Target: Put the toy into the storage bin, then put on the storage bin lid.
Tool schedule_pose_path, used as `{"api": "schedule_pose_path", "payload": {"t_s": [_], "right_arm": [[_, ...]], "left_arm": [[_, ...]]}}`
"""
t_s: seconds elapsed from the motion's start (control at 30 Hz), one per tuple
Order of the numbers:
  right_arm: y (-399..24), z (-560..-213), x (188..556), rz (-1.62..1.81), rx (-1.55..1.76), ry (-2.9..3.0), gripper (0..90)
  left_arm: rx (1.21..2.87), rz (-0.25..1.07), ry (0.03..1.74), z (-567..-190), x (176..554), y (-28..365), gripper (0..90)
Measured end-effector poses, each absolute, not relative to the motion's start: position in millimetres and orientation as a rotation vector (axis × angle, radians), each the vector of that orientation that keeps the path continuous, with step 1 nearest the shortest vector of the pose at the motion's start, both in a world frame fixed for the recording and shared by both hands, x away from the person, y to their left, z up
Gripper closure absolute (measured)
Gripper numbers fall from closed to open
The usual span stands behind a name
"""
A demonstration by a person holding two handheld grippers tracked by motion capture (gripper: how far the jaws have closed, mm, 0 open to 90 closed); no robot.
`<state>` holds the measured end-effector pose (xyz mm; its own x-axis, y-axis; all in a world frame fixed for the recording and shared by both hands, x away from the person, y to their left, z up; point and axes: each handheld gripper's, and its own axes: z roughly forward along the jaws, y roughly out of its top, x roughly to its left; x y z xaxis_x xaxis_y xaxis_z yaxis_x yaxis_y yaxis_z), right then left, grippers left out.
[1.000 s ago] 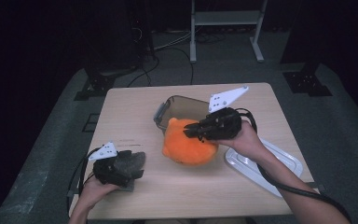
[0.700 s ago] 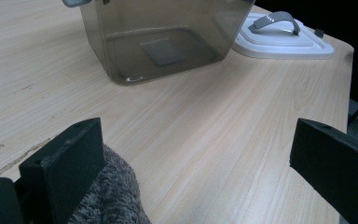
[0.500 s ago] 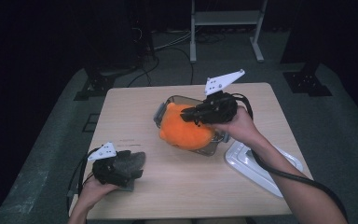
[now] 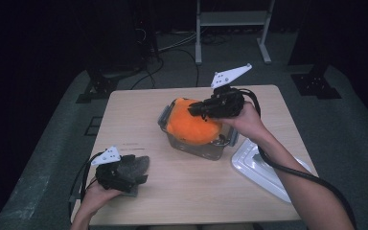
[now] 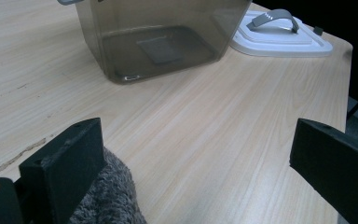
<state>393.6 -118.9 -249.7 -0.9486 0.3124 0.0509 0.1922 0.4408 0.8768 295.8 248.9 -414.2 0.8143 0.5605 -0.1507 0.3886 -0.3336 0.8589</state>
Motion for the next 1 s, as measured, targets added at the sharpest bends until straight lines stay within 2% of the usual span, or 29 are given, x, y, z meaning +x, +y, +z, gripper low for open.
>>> {"api": "schedule_pose_path", "payload": {"t_s": [0.47,1.0], "right_arm": [[-119,-256,419,1.526,0.504,2.542,80.7],[-119,-281,444,1.476,0.576,2.553,80.7]], "left_arm": [[1.97,0.207,0.705,-415,295,251,2.6],[1.97,0.203,0.705,-415,296,251,2.6]]}}
